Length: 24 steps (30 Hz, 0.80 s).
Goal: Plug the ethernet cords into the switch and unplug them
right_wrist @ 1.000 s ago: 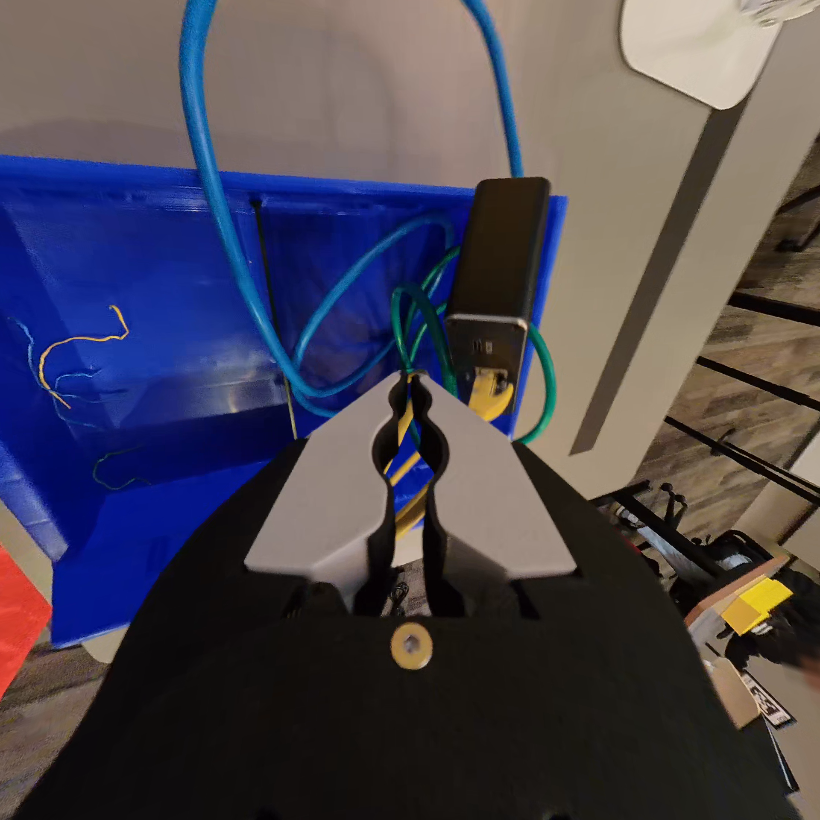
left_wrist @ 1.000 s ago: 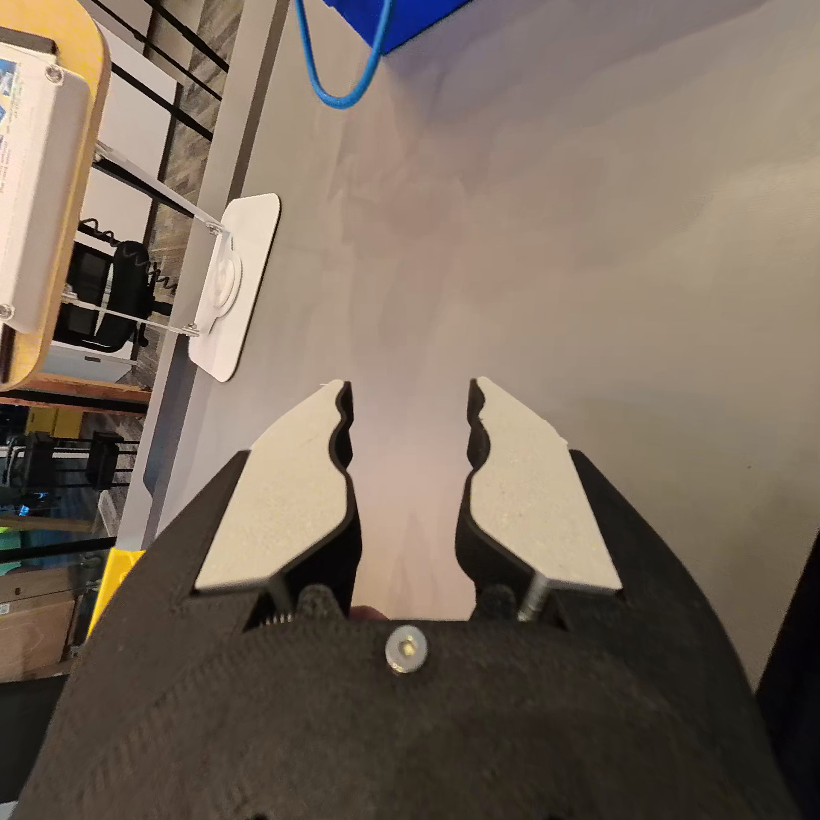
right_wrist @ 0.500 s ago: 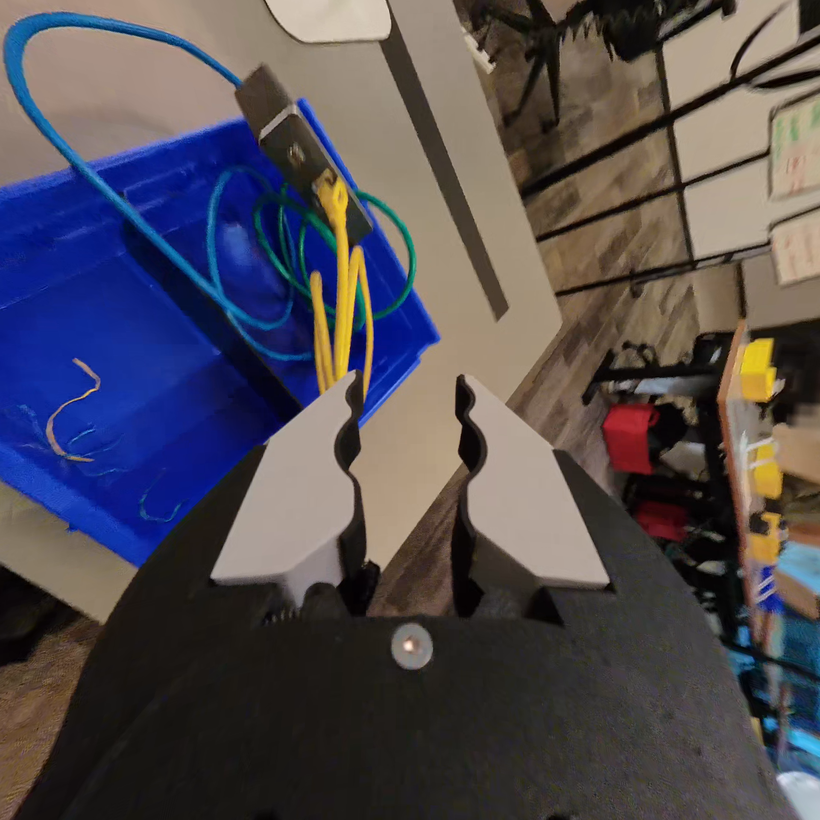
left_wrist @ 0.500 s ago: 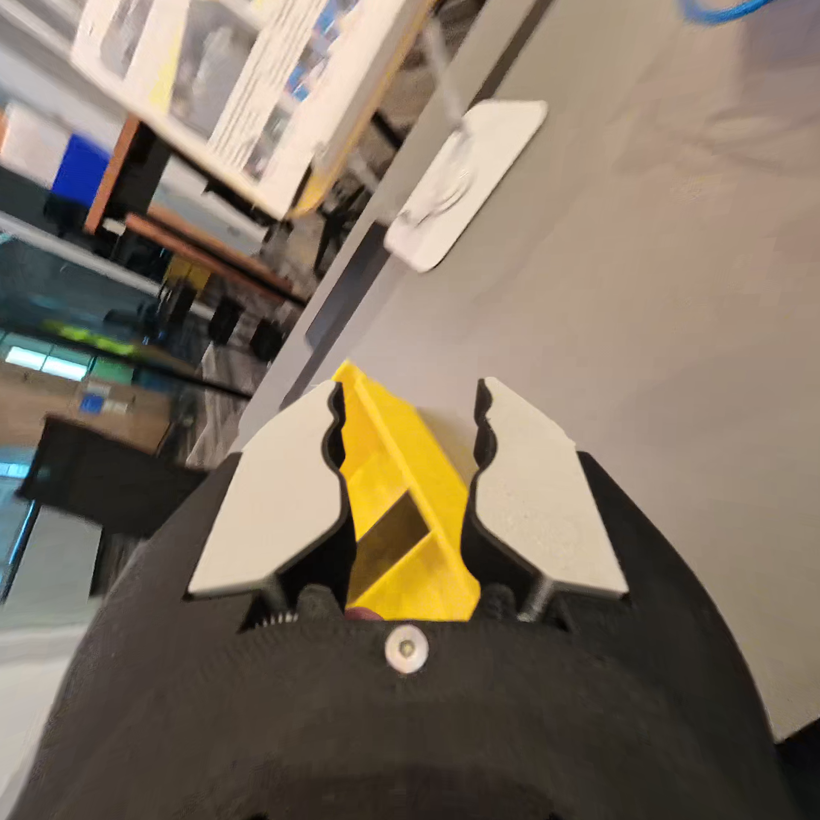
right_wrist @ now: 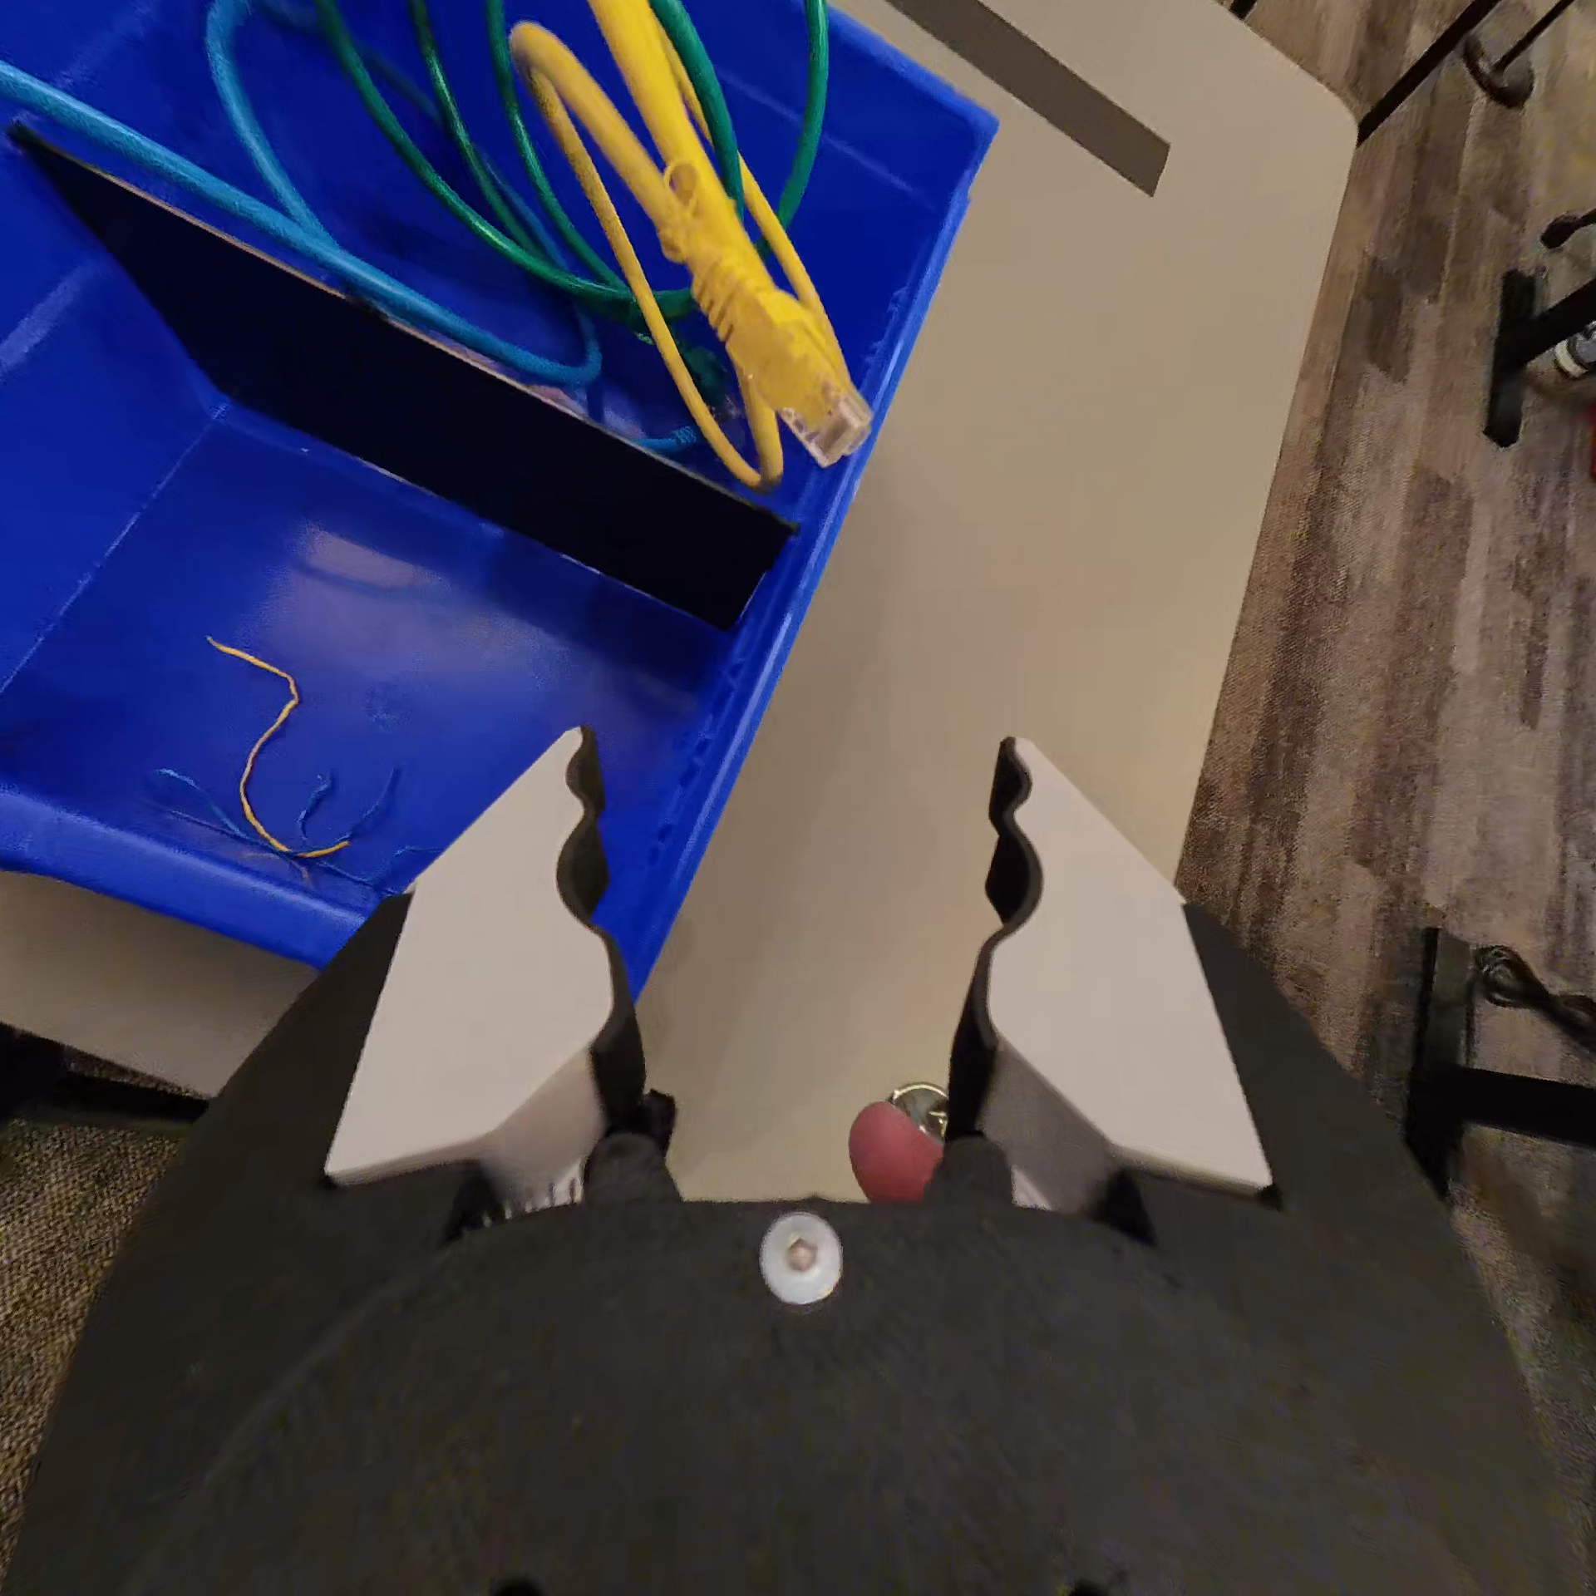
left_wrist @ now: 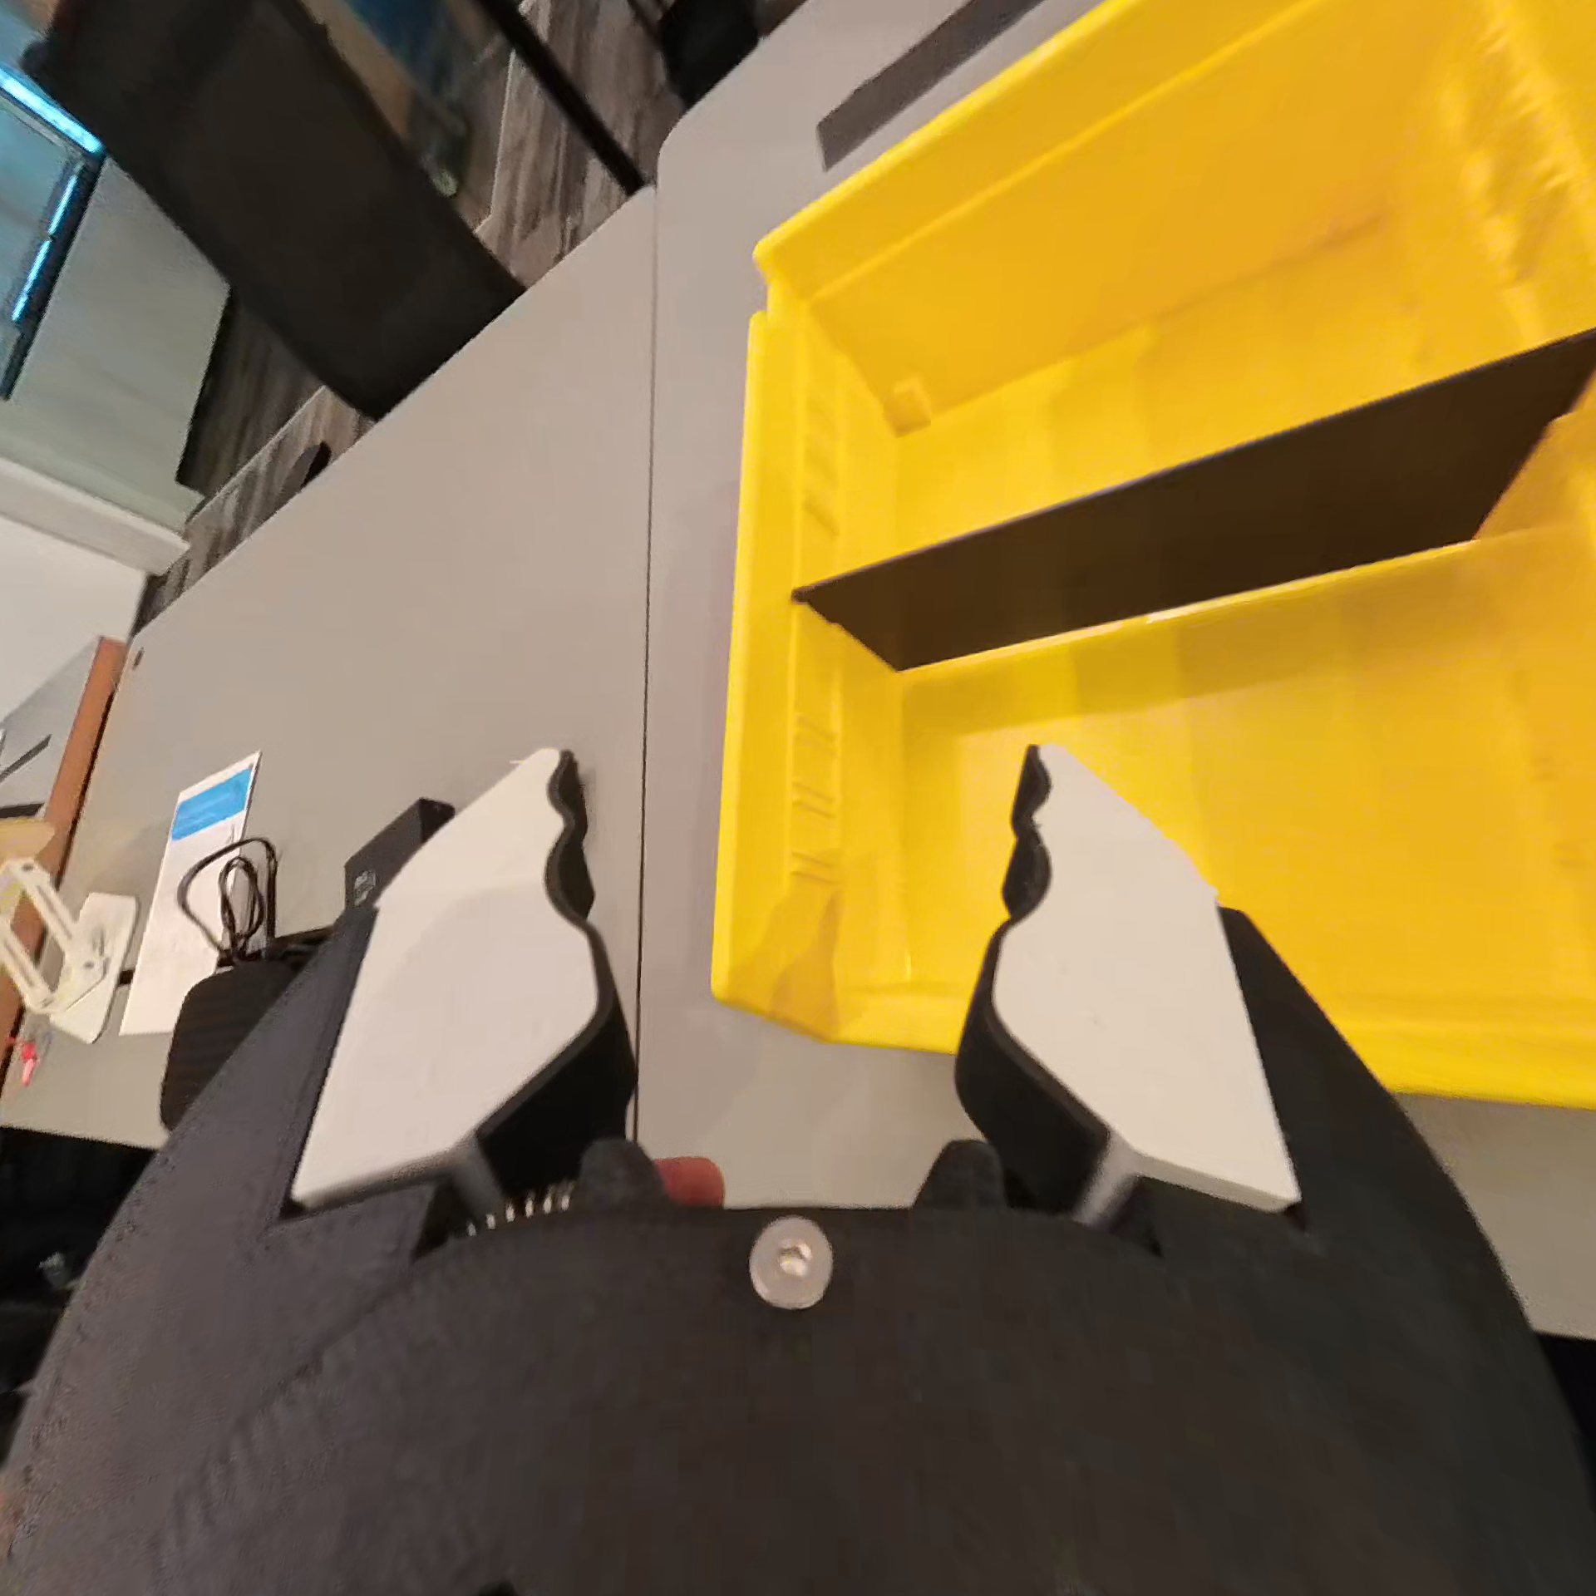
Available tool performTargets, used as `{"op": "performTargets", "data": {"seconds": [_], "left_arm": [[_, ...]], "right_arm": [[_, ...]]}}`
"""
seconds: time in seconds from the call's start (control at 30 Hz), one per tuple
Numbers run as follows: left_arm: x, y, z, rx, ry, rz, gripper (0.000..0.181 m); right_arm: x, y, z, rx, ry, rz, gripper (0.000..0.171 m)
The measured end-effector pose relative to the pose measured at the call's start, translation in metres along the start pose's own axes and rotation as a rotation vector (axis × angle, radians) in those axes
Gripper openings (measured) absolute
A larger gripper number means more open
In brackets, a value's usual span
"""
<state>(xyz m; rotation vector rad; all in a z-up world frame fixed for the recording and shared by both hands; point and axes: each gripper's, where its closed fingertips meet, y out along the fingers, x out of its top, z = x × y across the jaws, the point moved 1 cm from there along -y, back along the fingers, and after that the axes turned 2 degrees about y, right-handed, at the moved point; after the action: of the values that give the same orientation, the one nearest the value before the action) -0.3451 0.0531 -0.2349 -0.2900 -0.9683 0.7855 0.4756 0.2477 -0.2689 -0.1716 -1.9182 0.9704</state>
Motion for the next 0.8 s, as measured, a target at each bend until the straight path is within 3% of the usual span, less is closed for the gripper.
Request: {"op": "performTargets", "data": {"seconds": [0.17, 0.43, 0.63, 0.8], "left_arm": [[-0.022, 0.017, 0.01, 0.102, 0.047, 0.068, 0.089], [-0.042, 0.035, -0.001, 0.068, 0.073, 0.124, 0.08], [-0.05, 0.042, -0.004, 0.043, 0.069, 0.151, 0.08], [-0.06, 0.051, -0.007, 0.027, 0.063, 0.183, 0.069]], "right_arm": [[-0.01, 0.012, 0.011, 0.017, -0.003, 0.024, 0.084], [-0.008, 0.022, 0.018, -0.002, -0.013, 0.031, 0.057], [-0.008, 0.034, 0.027, 0.01, -0.037, 0.045, 0.049], [-0.004, 0.039, 0.024, -0.019, -0.045, 0.033, 0.035]]}}
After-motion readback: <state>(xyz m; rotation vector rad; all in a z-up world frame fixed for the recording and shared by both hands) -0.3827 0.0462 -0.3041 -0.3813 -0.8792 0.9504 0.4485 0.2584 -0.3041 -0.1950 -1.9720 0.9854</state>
